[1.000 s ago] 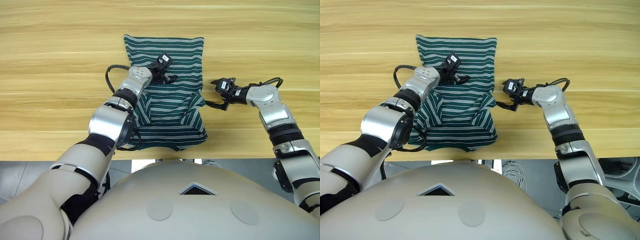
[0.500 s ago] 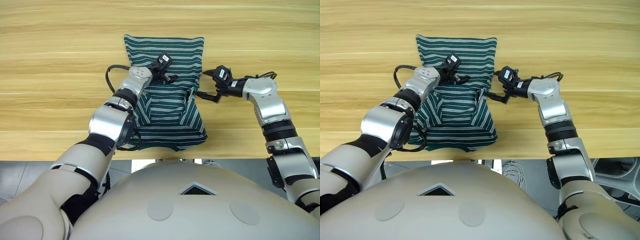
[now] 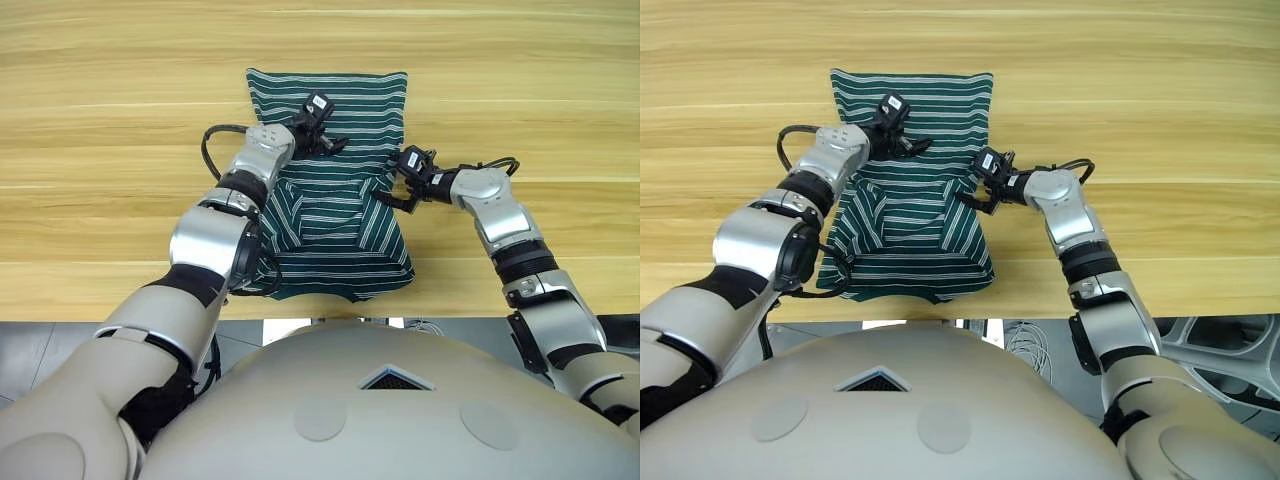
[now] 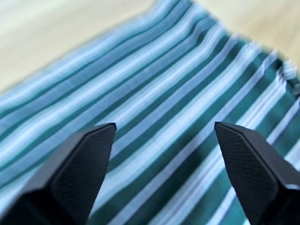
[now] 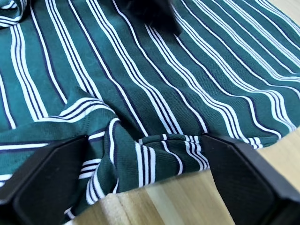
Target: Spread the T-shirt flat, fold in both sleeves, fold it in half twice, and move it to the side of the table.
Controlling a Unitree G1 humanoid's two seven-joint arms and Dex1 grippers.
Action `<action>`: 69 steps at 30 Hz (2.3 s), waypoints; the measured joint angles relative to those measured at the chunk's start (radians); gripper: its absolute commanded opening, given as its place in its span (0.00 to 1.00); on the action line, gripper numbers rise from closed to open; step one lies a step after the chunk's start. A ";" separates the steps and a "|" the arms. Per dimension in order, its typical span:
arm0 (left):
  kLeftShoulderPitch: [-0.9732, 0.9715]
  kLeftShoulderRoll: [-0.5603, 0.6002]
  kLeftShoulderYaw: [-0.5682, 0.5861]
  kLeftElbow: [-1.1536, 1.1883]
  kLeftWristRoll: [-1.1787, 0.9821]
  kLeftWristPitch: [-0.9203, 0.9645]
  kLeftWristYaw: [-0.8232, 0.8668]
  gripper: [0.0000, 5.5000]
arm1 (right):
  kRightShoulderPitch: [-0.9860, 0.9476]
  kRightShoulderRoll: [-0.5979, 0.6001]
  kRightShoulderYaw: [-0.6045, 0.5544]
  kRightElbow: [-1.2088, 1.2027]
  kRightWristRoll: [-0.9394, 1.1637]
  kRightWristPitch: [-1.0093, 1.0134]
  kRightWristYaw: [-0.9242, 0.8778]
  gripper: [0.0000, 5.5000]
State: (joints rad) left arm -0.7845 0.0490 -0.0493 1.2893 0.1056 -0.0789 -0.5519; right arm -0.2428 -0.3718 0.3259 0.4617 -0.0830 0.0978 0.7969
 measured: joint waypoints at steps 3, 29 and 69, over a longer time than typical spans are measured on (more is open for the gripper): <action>-0.055 0.043 0.075 -0.040 -0.069 -0.035 -0.022 0.69 | -0.025 0.000 -0.010 0.031 0.002 -0.015 -0.002 0.81; 1.064 0.750 0.134 -0.839 0.385 -1.067 -0.175 0.90 | -0.054 -0.345 0.054 0.539 -0.283 -1.442 0.152 0.98; 0.714 0.699 -0.439 -0.466 0.412 -1.213 0.184 0.74 | -0.015 -0.139 0.152 0.541 0.162 -1.124 0.655 0.48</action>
State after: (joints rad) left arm -0.0704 0.7482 -0.4885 0.8235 0.5177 -1.2919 -0.3681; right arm -0.2577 -0.5103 0.4779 1.0025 0.0791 -1.0264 1.4522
